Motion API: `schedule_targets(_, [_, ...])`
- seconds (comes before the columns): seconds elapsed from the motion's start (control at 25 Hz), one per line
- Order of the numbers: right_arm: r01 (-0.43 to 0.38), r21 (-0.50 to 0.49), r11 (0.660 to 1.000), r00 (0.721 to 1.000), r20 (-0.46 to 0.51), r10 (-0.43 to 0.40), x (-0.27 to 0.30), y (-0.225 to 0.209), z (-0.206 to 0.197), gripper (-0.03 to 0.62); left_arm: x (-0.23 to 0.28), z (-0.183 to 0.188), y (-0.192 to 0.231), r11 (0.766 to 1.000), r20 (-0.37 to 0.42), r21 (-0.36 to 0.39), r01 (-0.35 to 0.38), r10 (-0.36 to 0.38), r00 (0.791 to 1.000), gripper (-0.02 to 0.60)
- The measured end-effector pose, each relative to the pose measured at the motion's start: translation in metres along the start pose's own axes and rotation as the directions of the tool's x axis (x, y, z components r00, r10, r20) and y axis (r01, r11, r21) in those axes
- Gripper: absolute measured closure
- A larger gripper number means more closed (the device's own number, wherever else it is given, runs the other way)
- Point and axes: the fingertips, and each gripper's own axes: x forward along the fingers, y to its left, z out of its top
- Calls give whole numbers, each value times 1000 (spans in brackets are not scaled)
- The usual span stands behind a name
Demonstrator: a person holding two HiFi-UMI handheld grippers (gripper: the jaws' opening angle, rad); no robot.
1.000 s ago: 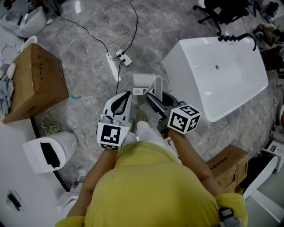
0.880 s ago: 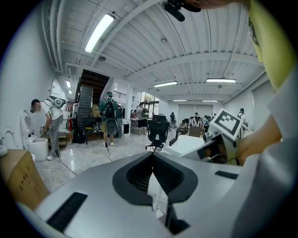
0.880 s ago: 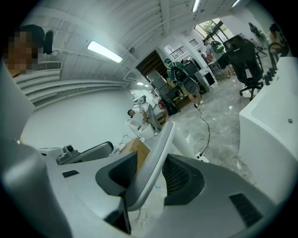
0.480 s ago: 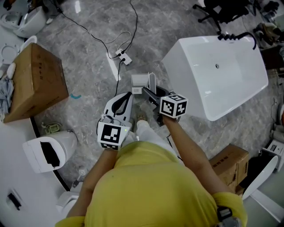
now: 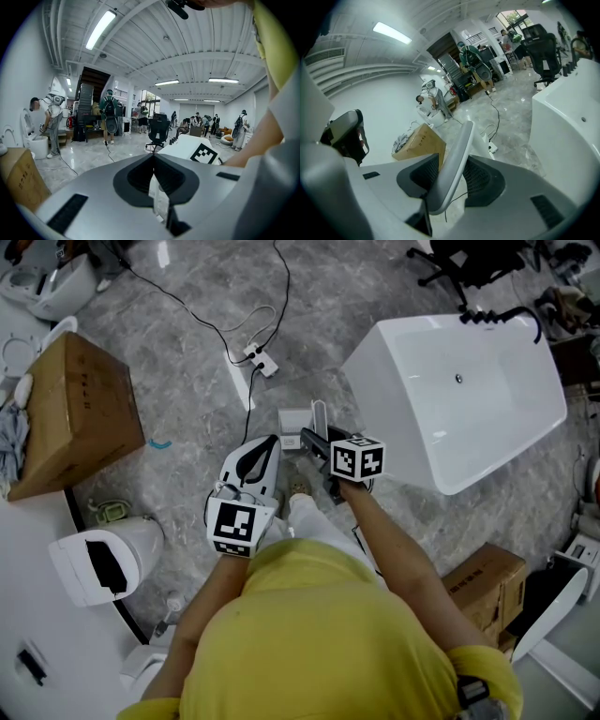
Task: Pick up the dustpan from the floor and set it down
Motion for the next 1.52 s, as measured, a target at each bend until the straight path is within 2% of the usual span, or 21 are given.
schedule_targets(0.2, [13,14,1000,999,-35,-13,-1,-7,-15,418,3,-2,2,1000,-3,-3,4,-4,1000,580])
schedule_targets(0.36, [101,-29,994,993,-63,-103,-10,-14,-27,387,5,-2,3,1000,-1,-9,11,-12,1000,580])
schedule_targets(0.52, [192,-49,980,981,-6,-192,-31,-19,-20,277,9,2,7,1000,9,-8,16,-16,1000,580])
schedule_targets(0.64, [271,-88,959,960,101,-262,-58,-18,6,267,13,10,11,1000,28,0,10,-10,1000,580])
schedule_targets(0.68, [297,-103,949,948,154,-280,-68,-16,19,285,15,14,12,1000,38,4,9,-9,999,580])
schedule_targets(0.8, [364,-171,915,897,330,-295,-101,1,69,410,20,32,18,1000,77,18,10,-11,997,580])
schedule_targets(0.88, [414,-237,879,852,441,-283,-124,19,107,505,23,48,24,1000,109,31,1,-5,994,580])
schedule_targets(0.96, [466,-301,832,803,538,-255,-148,44,142,573,24,71,30,999,150,44,-17,10,989,580])
schedule_targets(1.08, [527,-358,771,730,656,-194,-181,85,178,582,16,108,37,995,230,77,-57,37,973,580])
schedule_targets(1.16, [555,-368,746,687,709,-161,-197,106,192,583,9,130,39,994,280,85,-75,48,959,580])
schedule_targets(1.24, [572,-368,733,656,741,-140,-208,120,200,583,3,148,39,992,321,88,-88,56,946,580])
schedule_targets(1.36, [582,-368,725,632,766,-119,-219,134,206,583,-6,164,39,988,359,107,-115,70,931,580])
schedule_targets(1.52, [586,-363,725,618,778,-110,-224,139,211,583,-10,171,41,986,380,111,-127,76,922,580])
